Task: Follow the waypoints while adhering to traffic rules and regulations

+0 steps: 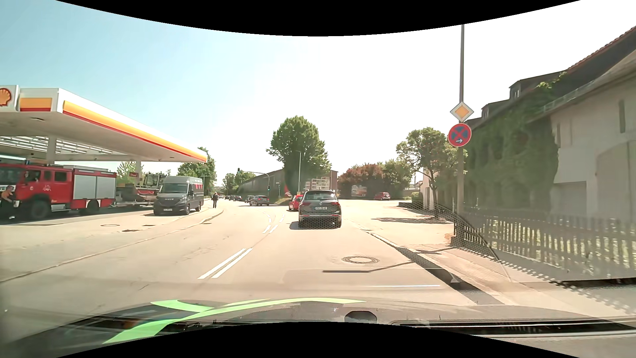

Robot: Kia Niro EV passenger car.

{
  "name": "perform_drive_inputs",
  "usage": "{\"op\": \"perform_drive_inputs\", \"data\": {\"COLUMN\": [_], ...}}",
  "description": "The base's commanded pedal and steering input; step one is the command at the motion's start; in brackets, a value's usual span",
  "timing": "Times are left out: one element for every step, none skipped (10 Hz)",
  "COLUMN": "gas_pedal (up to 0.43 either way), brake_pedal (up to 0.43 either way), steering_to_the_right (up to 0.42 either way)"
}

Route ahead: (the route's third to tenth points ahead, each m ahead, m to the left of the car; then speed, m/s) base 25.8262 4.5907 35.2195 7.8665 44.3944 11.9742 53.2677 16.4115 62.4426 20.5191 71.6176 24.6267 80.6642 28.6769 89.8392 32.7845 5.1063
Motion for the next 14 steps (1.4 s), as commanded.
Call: {"op": "perform_drive_inputs", "data": {"gas_pedal": [0.047,0.047,0.047,0.047,0.047,0.039,0.000,0.000,0.000,0.000,0.000,0.000,0.000,0.000], "brake_pedal": [0.000,0.000,0.000,0.000,0.000,0.000,0.000,0.000,0.000,0.000,0.000,0.000,0.000,0.000], "steering_to_the_right": [-0.035,-0.035,-0.035,-0.035,-0.035,-0.035,-0.035,-0.035,-0.035,-0.035,-0.033,-0.031,-0.029,-0.024]}}
